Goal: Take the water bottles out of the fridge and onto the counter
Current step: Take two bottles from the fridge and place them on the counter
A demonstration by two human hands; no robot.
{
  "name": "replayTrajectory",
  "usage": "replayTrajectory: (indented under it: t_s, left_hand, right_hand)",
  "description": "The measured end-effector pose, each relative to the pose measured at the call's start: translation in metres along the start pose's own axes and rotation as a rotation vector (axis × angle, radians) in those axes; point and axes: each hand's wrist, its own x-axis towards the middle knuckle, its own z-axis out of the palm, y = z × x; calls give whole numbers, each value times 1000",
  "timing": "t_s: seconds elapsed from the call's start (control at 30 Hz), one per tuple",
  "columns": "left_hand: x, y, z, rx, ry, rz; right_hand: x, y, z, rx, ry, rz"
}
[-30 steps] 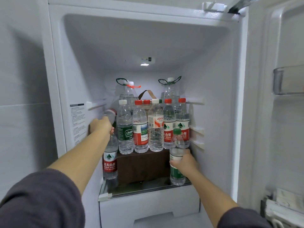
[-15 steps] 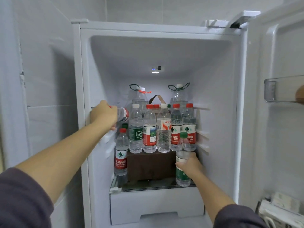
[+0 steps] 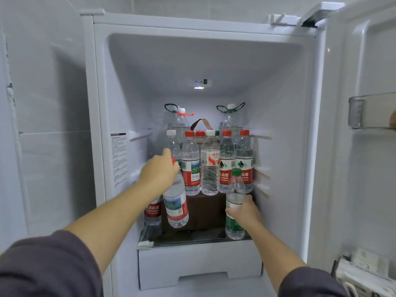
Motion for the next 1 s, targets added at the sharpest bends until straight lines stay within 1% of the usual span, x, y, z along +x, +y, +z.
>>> replayTrajectory:
  t_s: [0.13,0.3,0.4,0.53,0.73,0.8,0.9,1.0]
  left_hand:
    - [4,13,42,15,-78,13]
    - [17,15,72,-66,-146,16]
    - [26,15,84,-108,-143,9]
    - [33,11,98,-223,-109,-53]
    - [11,4,129,-483,77,-120]
    - [-5,-1,142,-578,103,-168]
    - [-30,-8,164,-717,50,-250]
    - [-48,-11,185,-741,-35,-293]
  right_hand:
    - [5,4,3,4,8,-8]
    - [9,7,5,-4,21,-13]
    - [10,10,6,-3,31,-19]
    - [10,12,6,3,32,-23]
    - [6,17,10,80,57,-56]
    - [5,21,11,151,59,-53]
    - [2,28,17,219,55,-39]
    - [-1,35,24,195,39,-6]
